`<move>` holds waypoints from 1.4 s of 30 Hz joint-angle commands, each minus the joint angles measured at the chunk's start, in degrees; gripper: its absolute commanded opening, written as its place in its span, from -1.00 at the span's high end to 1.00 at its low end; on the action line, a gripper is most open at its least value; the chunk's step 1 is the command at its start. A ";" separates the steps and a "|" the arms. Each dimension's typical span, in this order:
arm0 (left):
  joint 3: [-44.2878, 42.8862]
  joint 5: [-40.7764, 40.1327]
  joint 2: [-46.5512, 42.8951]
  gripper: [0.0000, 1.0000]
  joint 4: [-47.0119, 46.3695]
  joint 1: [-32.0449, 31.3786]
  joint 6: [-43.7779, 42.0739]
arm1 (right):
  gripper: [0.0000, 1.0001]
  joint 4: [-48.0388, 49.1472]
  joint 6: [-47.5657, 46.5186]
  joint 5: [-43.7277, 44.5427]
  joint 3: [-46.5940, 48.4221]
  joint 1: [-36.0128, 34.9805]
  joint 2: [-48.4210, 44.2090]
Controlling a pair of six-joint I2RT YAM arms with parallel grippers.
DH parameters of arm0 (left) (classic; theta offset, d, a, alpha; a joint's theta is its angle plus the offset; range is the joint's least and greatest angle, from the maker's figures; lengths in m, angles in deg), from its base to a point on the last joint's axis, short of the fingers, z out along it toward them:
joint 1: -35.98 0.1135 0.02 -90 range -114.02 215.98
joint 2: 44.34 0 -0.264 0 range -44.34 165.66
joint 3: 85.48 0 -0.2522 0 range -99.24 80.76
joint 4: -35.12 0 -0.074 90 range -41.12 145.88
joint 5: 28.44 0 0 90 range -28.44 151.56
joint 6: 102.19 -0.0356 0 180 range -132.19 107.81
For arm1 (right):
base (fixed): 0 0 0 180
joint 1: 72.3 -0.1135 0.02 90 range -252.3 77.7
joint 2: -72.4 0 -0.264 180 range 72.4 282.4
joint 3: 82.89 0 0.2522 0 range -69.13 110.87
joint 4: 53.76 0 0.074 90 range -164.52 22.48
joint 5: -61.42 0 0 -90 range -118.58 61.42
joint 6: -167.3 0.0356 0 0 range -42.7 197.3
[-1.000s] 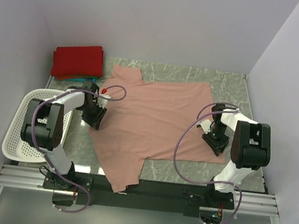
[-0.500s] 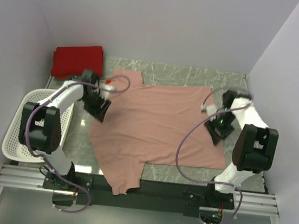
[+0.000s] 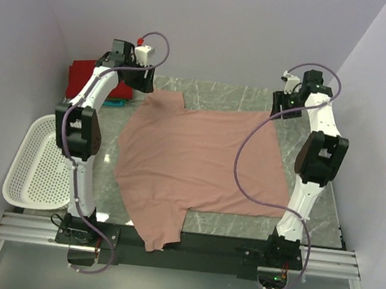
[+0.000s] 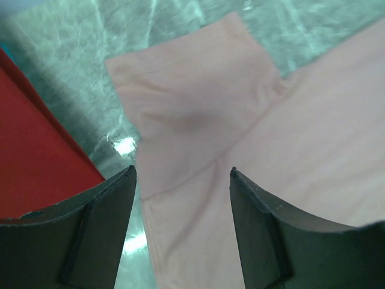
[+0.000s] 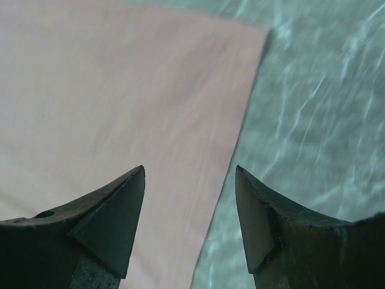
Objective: Fold and stack the t-shirts
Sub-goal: Fold the tshirt
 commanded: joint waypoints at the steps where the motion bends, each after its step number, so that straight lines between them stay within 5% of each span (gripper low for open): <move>1: -6.35 -0.78 3.81 -0.38 -1.32 0.76 3.79 | -0.37 12.59 9.72 3.00 4.45 0.14 3.34; 8: -4.44 -1.83 5.13 -0.38 -2.10 0.84 3.44 | -0.34 20.88 17.28 7.66 11.91 0.05 13.27; 12: -1.54 -2.10 4.43 -0.38 -3.24 0.84 3.26 | -0.37 15.53 16.42 9.77 20.79 -1.44 17.94; 24: -1.36 -2.19 5.14 -0.36 -0.26 1.28 2.03 | -0.47 10.69 -1.68 16.89 15.70 -4.96 18.29; 37: 1.20 -2.80 4.08 -0.33 -0.26 1.72 1.42 | -0.53 10.34 -6.17 19.62 18.43 -6.71 22.34; 42: 0.93 -2.45 4.17 -0.32 -0.43 2.07 2.12 | -0.19 7.71 -9.16 19.71 19.65 -7.51 23.65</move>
